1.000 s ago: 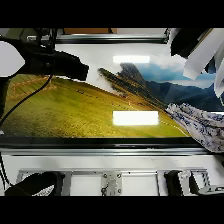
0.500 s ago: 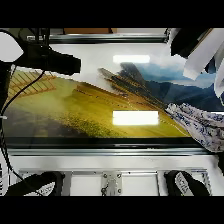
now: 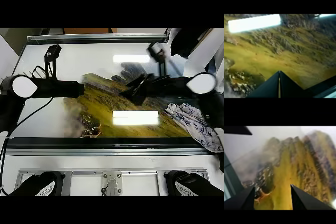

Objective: Fold the clothes and pants, and hang the long-sleeved shirts on hangers.

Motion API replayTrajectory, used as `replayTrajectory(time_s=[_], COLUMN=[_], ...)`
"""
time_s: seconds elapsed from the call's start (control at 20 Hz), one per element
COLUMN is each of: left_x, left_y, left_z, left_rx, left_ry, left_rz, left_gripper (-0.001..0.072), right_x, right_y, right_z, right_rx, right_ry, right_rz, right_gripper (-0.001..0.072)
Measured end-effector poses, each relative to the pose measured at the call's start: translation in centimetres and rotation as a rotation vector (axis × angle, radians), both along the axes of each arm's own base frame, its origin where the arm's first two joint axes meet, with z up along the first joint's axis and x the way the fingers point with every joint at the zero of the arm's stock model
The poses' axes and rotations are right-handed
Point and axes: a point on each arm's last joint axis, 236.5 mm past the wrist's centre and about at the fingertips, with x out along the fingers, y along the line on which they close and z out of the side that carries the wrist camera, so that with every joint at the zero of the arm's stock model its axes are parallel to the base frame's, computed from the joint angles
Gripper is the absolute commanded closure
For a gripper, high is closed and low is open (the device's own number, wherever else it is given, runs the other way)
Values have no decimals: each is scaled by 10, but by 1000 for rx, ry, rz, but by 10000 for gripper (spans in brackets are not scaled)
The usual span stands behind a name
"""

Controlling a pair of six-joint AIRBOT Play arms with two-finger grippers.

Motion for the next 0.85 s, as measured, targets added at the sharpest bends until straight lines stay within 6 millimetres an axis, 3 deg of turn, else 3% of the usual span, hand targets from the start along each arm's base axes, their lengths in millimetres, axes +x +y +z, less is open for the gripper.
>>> replayTrajectory(time_s=[0.15, 0.25, 0.3, 0.85], left_x=[-9, -12, -13, -15], left_y=[1, 2, 2, 2], left_z=[-3, -1, -1, 0], left_rx=[-11, -15, -16, -19], left_ry=[-2, -8, -10, -13], left_rz=[2, 3, 3, 2], left_gripper=[691, 691, 691, 691], right_x=[-13, -17, -18, -21], right_y=[24, 30, 32, 36], right_z=[-29, -37, -40, -47], right_rx=[-29, -36, -40, -45], right_ry=[75, 103, 112, 137], right_rz=[63, 76, 83, 91], right_gripper=[278, 646, 696, 697])
